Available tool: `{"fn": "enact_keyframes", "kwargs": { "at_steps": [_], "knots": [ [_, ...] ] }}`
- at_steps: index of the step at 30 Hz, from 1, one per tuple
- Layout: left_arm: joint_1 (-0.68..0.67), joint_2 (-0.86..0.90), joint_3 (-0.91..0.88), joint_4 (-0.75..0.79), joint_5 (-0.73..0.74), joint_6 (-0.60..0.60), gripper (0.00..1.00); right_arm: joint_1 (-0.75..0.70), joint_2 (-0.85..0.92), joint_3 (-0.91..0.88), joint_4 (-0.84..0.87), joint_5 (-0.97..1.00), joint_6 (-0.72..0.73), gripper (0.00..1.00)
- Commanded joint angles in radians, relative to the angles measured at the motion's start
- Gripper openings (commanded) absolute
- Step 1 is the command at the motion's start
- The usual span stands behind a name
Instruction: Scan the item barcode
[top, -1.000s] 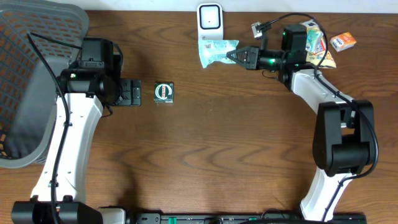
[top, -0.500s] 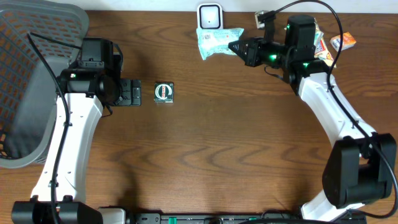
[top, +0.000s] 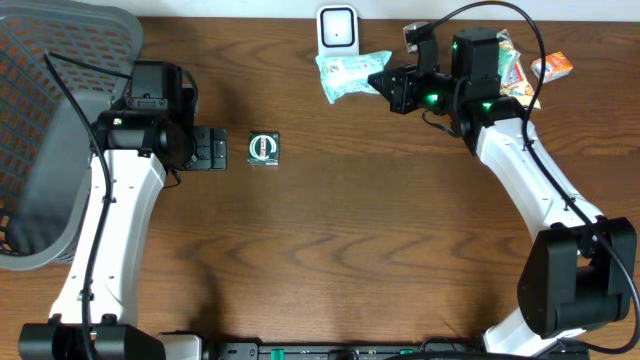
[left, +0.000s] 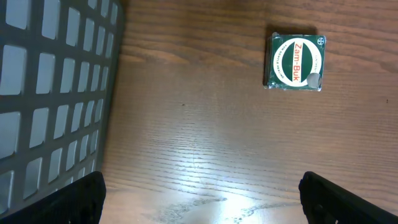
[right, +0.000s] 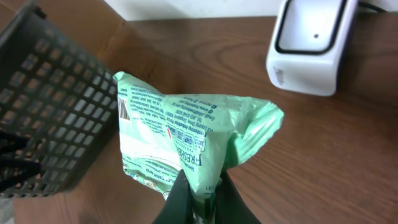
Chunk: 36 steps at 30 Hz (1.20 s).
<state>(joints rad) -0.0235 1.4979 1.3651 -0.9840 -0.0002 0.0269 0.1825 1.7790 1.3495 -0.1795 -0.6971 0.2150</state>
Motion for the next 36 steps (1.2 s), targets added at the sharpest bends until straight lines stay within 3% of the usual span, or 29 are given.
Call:
{"fn": "enact_keyframes", "kwargs": {
  "at_steps": [1,25,29,36],
  "knots": [
    [0.000,0.006,-0.006,-0.001,-0.009,0.006,0.98,0.003,-0.023,0.011,-0.034,0.056,-0.030,0.01],
    [0.000,0.006,-0.006,-0.001,-0.009,0.006,0.98,0.021,-0.023,0.011,-0.113,0.131,-0.086,0.01],
    [0.000,0.006,-0.006,-0.001,-0.009,0.006,0.98,0.060,-0.023,0.011,-0.201,0.412,-0.086,0.01],
    [0.000,0.006,-0.006,-0.001,-0.009,0.006,0.98,0.206,-0.008,0.011,-0.340,1.143,-0.126,0.02]
  ]
}}
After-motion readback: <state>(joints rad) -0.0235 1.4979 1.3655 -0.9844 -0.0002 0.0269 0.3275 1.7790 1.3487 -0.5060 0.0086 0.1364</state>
